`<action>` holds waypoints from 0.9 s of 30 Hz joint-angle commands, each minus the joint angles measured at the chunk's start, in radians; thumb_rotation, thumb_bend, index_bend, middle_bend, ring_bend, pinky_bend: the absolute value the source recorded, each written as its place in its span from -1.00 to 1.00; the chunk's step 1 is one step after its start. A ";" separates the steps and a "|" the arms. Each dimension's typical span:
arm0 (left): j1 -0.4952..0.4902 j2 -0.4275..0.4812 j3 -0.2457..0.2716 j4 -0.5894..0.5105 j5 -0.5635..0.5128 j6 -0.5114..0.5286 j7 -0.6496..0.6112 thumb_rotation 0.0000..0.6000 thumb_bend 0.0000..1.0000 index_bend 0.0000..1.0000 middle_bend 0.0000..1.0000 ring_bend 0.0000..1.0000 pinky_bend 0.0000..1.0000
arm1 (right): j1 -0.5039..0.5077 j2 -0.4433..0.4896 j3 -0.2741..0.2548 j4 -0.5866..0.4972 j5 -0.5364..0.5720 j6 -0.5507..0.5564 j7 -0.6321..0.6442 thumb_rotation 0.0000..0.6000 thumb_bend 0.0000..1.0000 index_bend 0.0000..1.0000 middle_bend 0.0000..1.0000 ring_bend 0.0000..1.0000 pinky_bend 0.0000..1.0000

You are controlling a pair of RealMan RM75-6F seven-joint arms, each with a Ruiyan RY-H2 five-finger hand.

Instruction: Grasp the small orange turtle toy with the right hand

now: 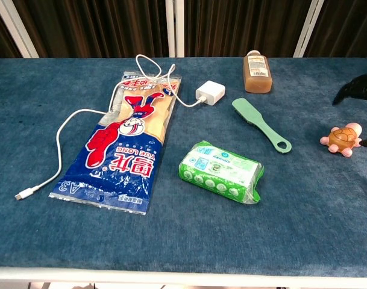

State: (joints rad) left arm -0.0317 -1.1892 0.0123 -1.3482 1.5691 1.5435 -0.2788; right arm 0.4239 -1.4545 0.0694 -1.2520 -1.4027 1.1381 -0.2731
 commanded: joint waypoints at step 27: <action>-0.001 -0.003 0.001 0.010 -0.007 -0.013 -0.009 1.00 -0.87 -0.99 -1.00 -1.00 -0.88 | 0.010 -0.051 -0.038 0.043 -0.045 -0.035 0.066 1.00 -0.31 0.09 -0.33 -0.40 -0.17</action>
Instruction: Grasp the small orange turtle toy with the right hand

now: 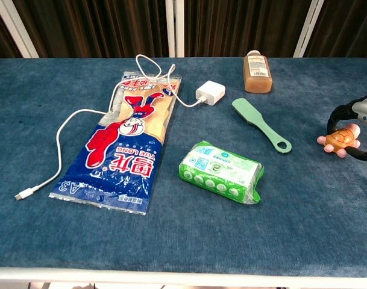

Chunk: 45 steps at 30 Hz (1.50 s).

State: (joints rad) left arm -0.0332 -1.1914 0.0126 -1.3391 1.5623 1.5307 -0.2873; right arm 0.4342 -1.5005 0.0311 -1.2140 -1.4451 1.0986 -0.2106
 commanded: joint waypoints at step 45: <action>0.001 0.014 -0.003 -0.038 0.015 0.021 0.028 1.00 -0.87 -0.99 -1.00 -1.00 -0.88 | -0.084 0.118 0.025 -0.067 0.023 0.126 0.121 1.00 -1.00 -1.00 -1.00 -1.00 -1.00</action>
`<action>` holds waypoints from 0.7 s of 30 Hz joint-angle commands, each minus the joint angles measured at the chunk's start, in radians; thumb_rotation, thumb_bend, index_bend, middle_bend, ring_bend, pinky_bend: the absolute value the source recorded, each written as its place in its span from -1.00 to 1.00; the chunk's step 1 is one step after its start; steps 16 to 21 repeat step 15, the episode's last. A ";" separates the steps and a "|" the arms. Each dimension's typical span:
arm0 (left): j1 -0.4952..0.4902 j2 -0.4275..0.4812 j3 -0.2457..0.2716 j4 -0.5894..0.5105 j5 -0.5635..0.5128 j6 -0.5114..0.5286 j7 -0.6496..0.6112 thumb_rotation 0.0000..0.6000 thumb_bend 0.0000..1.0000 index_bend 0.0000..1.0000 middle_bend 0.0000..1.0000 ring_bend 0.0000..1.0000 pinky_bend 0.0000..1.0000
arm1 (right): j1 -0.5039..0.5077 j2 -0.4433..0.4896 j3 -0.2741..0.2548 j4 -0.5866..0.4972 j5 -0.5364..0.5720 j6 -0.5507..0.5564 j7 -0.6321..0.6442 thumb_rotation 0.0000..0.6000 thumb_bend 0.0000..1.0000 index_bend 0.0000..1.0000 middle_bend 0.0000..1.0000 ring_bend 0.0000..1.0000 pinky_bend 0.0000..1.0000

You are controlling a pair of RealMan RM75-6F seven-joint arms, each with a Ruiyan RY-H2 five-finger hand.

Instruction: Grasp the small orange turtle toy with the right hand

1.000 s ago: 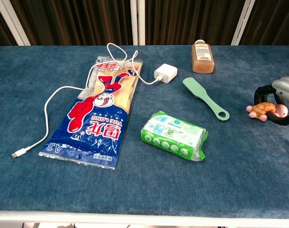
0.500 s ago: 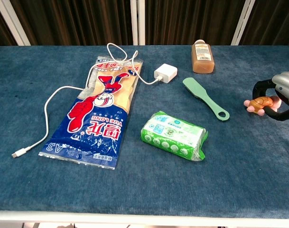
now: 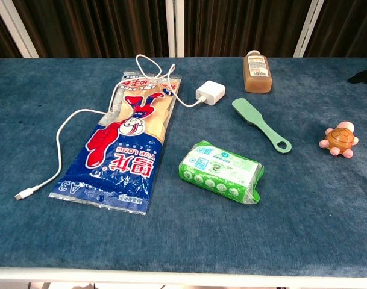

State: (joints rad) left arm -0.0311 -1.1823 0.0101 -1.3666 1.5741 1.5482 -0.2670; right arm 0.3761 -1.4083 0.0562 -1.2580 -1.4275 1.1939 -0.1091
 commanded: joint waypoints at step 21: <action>-0.005 0.039 -0.007 -0.055 -0.009 -0.006 0.044 1.00 -0.87 -0.99 -1.00 -1.00 -0.88 | -0.231 0.165 -0.040 -0.103 -0.032 0.287 0.129 1.00 -1.00 -1.00 -1.00 -1.00 -1.00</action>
